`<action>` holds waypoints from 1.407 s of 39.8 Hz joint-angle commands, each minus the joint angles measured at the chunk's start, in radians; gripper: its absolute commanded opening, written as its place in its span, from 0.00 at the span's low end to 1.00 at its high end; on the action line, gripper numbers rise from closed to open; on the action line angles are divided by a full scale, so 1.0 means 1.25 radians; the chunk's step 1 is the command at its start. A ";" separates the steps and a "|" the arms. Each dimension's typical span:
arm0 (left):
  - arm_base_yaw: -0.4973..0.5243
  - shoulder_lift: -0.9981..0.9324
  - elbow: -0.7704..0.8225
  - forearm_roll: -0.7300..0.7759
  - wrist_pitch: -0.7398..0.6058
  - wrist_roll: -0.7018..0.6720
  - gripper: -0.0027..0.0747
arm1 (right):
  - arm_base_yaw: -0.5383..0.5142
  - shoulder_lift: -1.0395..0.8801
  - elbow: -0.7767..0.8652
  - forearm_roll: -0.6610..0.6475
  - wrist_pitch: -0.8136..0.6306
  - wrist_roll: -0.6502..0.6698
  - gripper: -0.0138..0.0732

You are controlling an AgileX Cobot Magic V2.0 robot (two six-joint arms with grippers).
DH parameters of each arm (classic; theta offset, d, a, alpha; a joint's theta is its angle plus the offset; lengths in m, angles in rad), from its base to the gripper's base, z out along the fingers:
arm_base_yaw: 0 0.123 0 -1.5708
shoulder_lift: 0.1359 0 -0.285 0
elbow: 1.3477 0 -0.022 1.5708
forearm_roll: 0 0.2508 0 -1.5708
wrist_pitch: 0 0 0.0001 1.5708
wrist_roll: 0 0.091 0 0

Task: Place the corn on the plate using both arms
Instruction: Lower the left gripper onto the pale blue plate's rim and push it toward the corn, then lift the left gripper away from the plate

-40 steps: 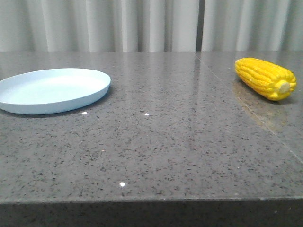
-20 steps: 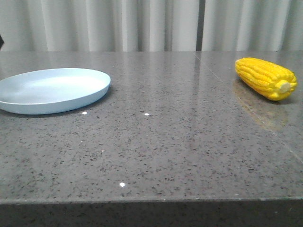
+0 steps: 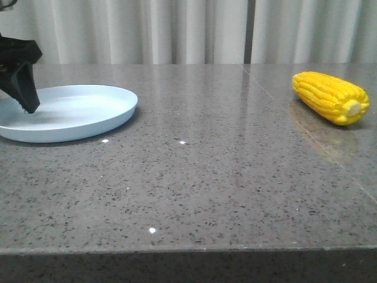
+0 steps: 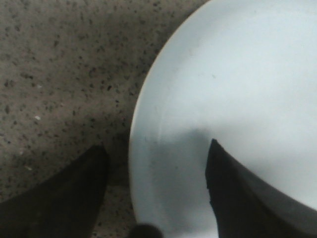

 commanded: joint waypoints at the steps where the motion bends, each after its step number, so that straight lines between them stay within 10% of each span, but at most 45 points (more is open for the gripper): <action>1: -0.004 -0.016 -0.026 -0.017 -0.017 -0.004 0.46 | -0.003 0.013 -0.028 0.005 -0.065 -0.006 0.88; 10: -0.004 -0.018 -0.029 -0.017 -0.014 -0.004 0.01 | -0.003 0.013 -0.028 0.005 -0.065 -0.006 0.88; 43: -0.200 0.019 -0.106 -0.247 -0.063 -0.052 0.01 | -0.003 0.013 -0.028 0.005 -0.065 -0.006 0.88; 48: -0.209 0.040 -0.106 -0.247 -0.060 -0.052 0.13 | -0.003 0.013 -0.028 0.005 -0.065 -0.006 0.88; 56: -0.209 0.005 -0.106 -0.226 -0.087 -0.043 0.59 | -0.003 0.013 -0.028 0.005 -0.065 -0.006 0.88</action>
